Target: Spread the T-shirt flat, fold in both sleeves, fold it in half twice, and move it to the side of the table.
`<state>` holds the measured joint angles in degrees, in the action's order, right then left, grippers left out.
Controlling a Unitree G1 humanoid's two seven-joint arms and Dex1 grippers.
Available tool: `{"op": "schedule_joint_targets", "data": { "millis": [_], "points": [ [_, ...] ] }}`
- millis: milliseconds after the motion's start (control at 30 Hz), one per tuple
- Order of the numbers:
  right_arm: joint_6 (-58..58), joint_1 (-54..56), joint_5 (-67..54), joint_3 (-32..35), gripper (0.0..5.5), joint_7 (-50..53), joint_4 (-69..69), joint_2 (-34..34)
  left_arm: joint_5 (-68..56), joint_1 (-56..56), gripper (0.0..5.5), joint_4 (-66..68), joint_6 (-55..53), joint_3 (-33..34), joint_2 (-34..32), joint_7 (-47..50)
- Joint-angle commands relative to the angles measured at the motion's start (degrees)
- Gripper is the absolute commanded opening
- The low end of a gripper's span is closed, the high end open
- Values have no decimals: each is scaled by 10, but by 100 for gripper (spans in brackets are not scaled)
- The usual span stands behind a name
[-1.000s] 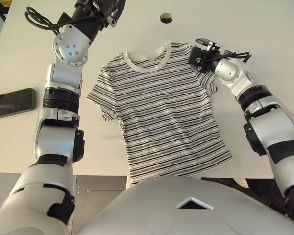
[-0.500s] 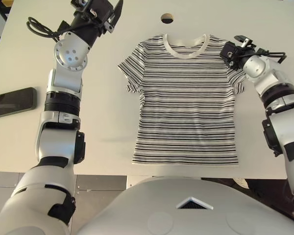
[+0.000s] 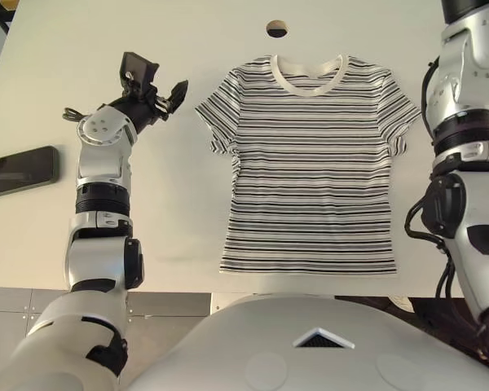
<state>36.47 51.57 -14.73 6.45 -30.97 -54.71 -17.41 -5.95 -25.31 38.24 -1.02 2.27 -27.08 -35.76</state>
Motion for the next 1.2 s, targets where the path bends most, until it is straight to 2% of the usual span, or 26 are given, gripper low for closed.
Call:
{"op": "schedule_joint_targets", "data": {
  "millis": [33,233,667,1200],
  "points": [
    [-29,-29,-12,-1,334,-36,59,13,6,36,310,-33,-40,-17,-13,-30],
    [-34,-64,24,-28,334,-47,101,23,8,59,235,-37,-56,-39,9,-51],
    [-43,-105,48,-52,334,-63,148,30,-31,17,235,44,-63,-7,54,-46],
    [-40,-118,65,-73,334,-75,165,30,-72,-1,12,59,-71,37,82,-58]
  ]
}}
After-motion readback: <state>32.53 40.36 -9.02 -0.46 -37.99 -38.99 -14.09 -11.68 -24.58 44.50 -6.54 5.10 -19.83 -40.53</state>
